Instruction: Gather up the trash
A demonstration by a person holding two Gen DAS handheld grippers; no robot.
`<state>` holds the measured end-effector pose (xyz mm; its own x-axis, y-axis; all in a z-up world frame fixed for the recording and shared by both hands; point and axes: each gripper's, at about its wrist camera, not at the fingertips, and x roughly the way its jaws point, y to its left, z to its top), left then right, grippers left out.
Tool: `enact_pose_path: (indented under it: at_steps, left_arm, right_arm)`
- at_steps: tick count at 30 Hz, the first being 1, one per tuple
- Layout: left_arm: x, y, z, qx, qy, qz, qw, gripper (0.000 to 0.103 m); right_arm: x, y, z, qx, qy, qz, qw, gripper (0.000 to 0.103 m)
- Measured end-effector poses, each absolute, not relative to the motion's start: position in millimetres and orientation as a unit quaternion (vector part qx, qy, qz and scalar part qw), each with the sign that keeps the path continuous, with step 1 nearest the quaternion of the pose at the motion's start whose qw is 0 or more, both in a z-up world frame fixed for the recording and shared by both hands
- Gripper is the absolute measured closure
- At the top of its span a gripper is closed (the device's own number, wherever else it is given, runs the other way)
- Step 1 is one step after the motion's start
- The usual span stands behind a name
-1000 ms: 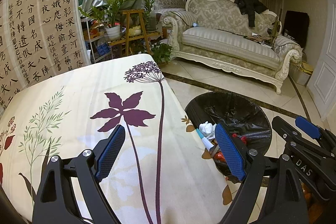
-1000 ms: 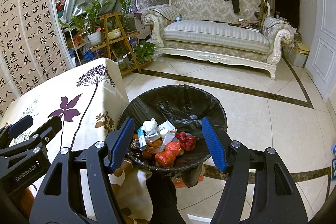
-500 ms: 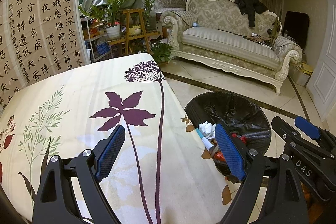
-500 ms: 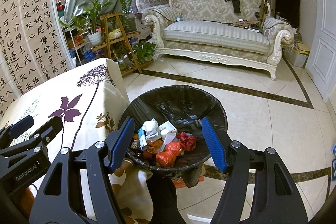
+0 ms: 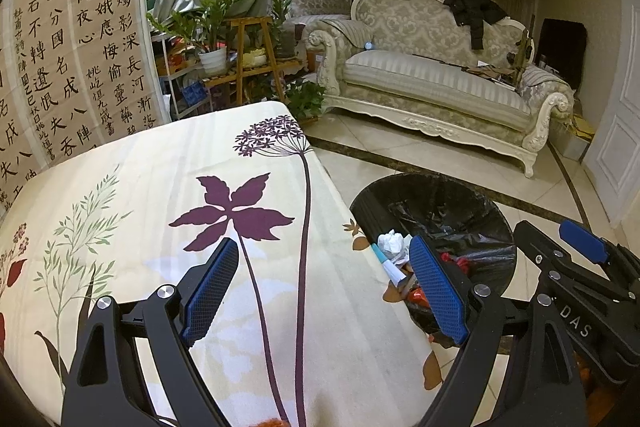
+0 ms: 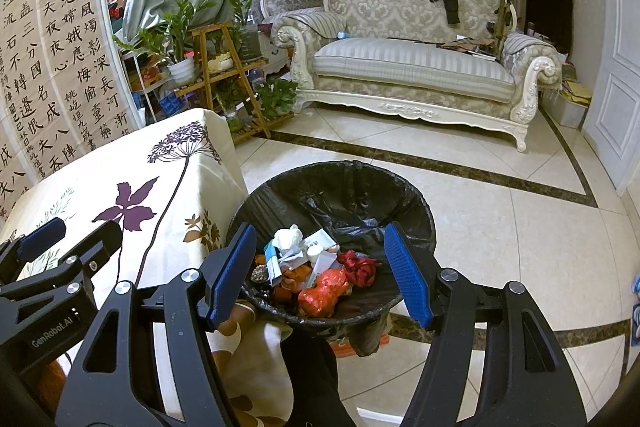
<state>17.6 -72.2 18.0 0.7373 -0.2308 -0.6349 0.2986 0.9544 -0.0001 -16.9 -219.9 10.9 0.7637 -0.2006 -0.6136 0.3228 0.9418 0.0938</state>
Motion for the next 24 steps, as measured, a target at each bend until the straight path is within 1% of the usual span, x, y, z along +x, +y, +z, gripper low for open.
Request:
enact_pose_path:
  at_steps: [9, 14, 20, 24]
  left_arm:
    - [20, -70, 20, 0.050, 0.331, -0.150, 0.930, 0.019]
    - [17, -72, 23, 0.061, 0.313, -0.149, 0.936, 0.019]
    - [23, -65, 22, 0.048, 0.327, -0.138, 0.934, 0.019]
    - [33, -46, 17, 0.034, 0.344, -0.123, 0.930, 0.019]
  right_arm:
    - [-18, -217, 12, 0.096, 0.315, -0.139, 0.934, 0.038]
    - [-17, -217, 12, 0.096, 0.316, -0.139, 0.934, 0.038]
    - [-15, -204, 12, 0.089, 0.320, -0.131, 0.934, 0.038]
    - [-1, -188, 10, 0.080, 0.327, -0.114, 0.935, 0.033]
